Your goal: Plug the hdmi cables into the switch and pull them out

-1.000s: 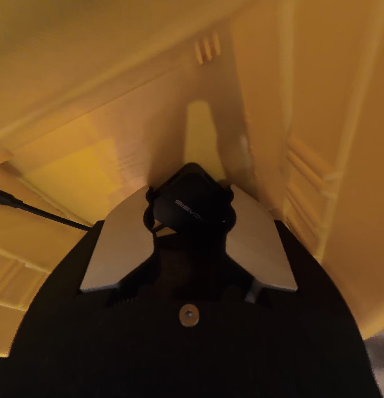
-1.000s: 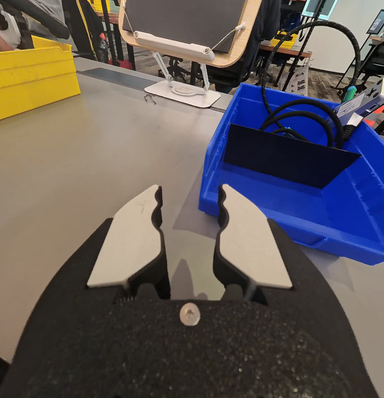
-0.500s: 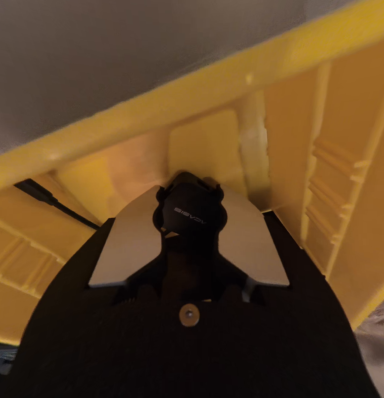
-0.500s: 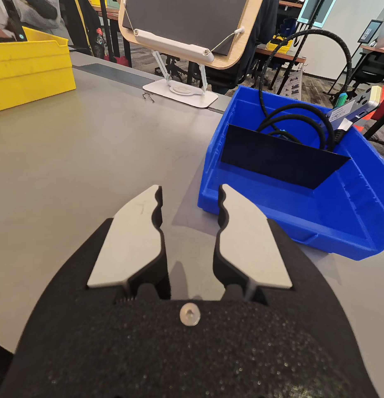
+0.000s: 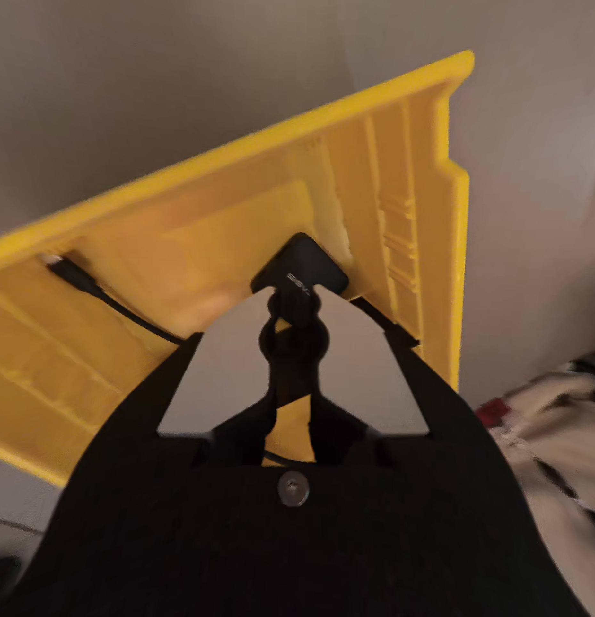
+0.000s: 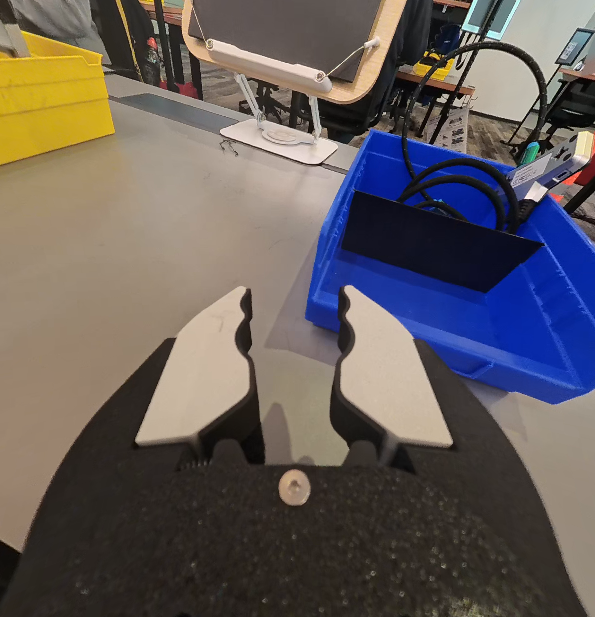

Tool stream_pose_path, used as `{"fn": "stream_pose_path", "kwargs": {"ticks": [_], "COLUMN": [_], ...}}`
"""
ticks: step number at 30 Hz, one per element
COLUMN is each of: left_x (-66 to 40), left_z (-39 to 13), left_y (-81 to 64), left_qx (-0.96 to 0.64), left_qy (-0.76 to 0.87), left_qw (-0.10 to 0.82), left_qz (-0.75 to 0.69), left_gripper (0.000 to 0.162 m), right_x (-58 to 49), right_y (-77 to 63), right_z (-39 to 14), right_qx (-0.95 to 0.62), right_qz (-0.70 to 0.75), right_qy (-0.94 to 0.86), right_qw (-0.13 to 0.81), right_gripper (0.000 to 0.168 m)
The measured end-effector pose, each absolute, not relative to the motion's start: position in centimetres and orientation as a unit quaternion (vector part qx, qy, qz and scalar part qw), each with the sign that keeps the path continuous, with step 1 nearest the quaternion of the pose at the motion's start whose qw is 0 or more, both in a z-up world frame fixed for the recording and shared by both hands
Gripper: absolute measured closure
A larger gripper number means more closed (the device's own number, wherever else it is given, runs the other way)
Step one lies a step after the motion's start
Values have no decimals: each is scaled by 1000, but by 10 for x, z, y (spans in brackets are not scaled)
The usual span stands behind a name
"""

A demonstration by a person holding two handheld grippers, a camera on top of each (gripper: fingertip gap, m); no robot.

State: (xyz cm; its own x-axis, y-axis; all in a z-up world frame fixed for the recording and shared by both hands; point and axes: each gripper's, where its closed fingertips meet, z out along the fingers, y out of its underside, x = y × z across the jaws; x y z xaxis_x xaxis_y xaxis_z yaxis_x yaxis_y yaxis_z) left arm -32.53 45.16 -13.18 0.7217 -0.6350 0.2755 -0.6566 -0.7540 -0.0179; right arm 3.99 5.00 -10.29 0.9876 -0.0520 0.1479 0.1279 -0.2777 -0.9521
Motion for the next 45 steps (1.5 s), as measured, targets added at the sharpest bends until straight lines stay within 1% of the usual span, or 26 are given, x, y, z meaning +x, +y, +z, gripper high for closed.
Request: {"fn": "stream_pose_path", "kwargs": {"ticks": [1,2,3,6,8,9,14,16,17,18,19,22,29,31,34,35,36,38,41,43,45], "left_x": [-325,-322,-318,-324,-332,-334,-334,-338,-338,-336,-336,-337,-343,-342,-339,-337,-333,-328,-335,-339,-338], "left_z": [-134,-136,-139,-155,-165,-168,-187,-193,-193,-192,-192,-192,-184,-171,-138,-121,-102,-65,-27,-20,-23], "left_y": [446,441,438,434,430,429,423,424,425,425,425,425,430,436,447,453,459,463,464,462,454], "left_qx": [934,938,942,952,953,953,957,958,957,955,955,954,954,955,953,948,942,926,915,911,905], "left_qy": [-320,-293,-268,-249,-265,-271,-259,-258,-264,-270,-272,-272,-277,-272,-278,-291,-299,-317,-329,-341,-352], "left_qw": [57,68,70,86,102,106,121,121,120,118,119,128,114,98,58,29,-5,-51,-96,-108,-99], "left_qz": [150,173,191,155,104,86,50,24,16,14,12,10,28,59,107,127,156,199,213,208,218], "left_gripper": [138,138,133,89,69,65,57,61,68,80,84,84,86,86,87,93,149,150,150,150,150], "right_x": [39,39,38,36,36,36,38,38,38,38,37,36,38,38,38,37,36,35,33,32,31], "right_y": [50,51,51,52,53,53,52,52,52,52,52,51,49,50,50,51,51,52,54,55,55], "right_z": [-103,-103,-104,-105,-107,-107,-107,-108,-108,-109,-109,-109,-107,-107,-107,-107,-107,-106,-106,-107,-108], "right_qx": [-796,-797,-797,-799,-800,-800,-801,-801,-802,-802,-802,-803,-801,-800,-800,-800,-800,-798,-798,-800,-800], "right_qz": [-74,-73,-72,-68,-66,-66,-56,-50,-48,-46,-45,-45,-45,-43,-46,-47,-48,-49,-53,-55,-56], "right_qy": [-24,-25,-26,-29,-31,-31,-22,-18,-17,-16,-16,-19,-13,-11,-14,-15,-17,-21,-26,-29,-31], "right_qw": [600,600,599,597,595,595,596,596,596,595,595,594,597,598,597,598,598,600,600,597,596], "right_gripper": [119,119,119,119,119,119,119,119,119,119,119,119,119,119,119,119,119,119,119,119,119]}}
